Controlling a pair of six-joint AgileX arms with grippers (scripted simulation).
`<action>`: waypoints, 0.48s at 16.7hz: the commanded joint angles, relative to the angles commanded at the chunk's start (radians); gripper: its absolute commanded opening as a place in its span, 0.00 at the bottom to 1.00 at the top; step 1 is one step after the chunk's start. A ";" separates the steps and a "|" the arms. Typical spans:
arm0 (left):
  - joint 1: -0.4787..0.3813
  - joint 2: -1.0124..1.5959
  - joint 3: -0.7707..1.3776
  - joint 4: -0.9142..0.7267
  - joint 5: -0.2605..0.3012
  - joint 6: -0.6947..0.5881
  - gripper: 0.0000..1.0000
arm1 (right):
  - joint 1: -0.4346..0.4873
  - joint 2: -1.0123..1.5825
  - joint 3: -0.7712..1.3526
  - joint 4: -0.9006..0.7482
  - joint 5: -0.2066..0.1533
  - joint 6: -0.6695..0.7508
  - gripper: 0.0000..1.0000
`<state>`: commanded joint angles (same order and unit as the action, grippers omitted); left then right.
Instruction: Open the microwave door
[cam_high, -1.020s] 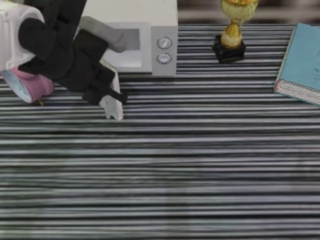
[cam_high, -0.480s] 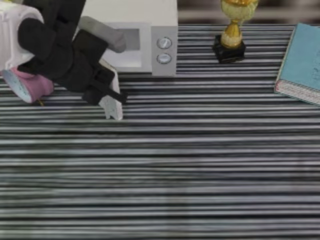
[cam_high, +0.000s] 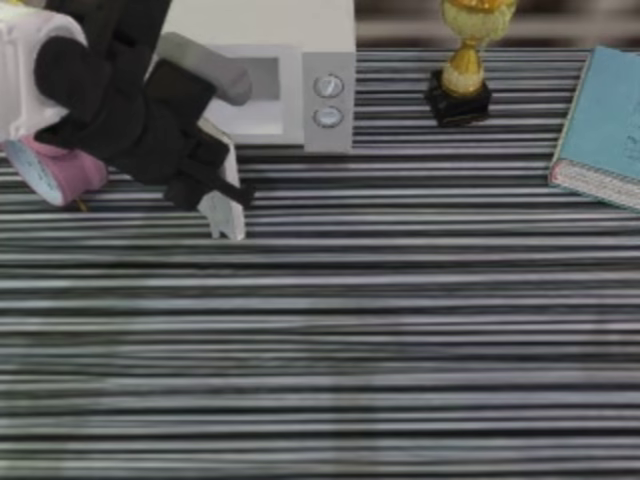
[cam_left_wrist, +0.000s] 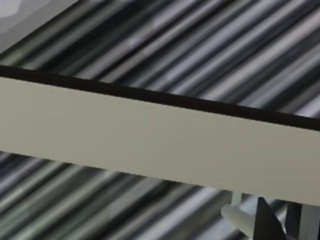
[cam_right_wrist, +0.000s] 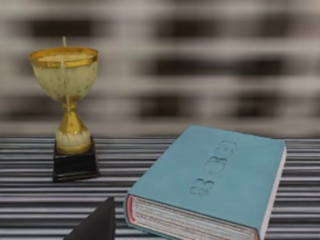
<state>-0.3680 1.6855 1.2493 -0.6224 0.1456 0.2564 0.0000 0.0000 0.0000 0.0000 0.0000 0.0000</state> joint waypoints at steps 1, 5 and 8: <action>0.000 0.000 0.000 0.000 0.000 0.000 0.00 | 0.000 0.000 0.000 0.000 0.000 0.000 1.00; 0.002 -0.002 -0.003 -0.001 0.013 0.013 0.00 | 0.000 0.000 0.000 0.000 0.000 0.000 1.00; 0.030 -0.013 -0.019 -0.018 0.044 0.077 0.00 | 0.000 0.000 0.000 0.000 0.000 0.000 1.00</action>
<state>-0.3381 1.6728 1.2306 -0.6401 0.1897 0.3334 0.0000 0.0000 0.0000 0.0000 0.0000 0.0000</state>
